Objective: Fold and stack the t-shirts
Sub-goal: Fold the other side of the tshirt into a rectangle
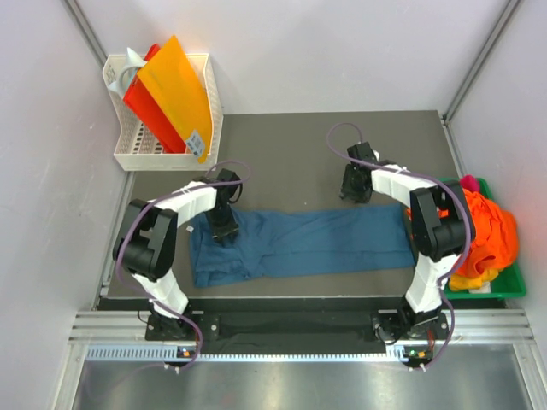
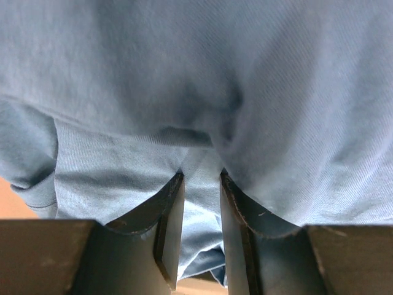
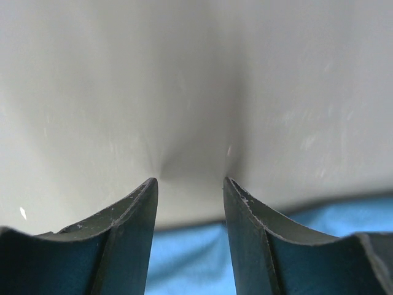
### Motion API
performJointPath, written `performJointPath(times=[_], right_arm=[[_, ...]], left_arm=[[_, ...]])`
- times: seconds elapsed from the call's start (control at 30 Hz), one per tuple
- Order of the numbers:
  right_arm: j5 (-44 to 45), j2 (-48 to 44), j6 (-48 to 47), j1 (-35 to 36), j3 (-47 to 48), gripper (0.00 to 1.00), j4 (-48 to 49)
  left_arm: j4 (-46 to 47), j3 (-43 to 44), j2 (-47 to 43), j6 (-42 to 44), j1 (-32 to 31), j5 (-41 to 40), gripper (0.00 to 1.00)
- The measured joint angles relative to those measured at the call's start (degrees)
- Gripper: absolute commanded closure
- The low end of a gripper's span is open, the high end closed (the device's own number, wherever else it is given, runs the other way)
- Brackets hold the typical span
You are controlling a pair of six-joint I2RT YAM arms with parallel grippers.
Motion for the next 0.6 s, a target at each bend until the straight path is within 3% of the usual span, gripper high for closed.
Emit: performJointPath(times=[0.33,0.6], right_arm=[[1.2,1.0,-0.7,-0.8,1.6,0.5,2.1],[6.2,-13.8,-2.2,5.5,0.3,0.48,-1.2]], left_arm=[[-1.6,1.8,1.0,1.2,2.6,3.5,0.62],[7.3,0.1,-3.3,1.7,3.5,-6.3,0.62]])
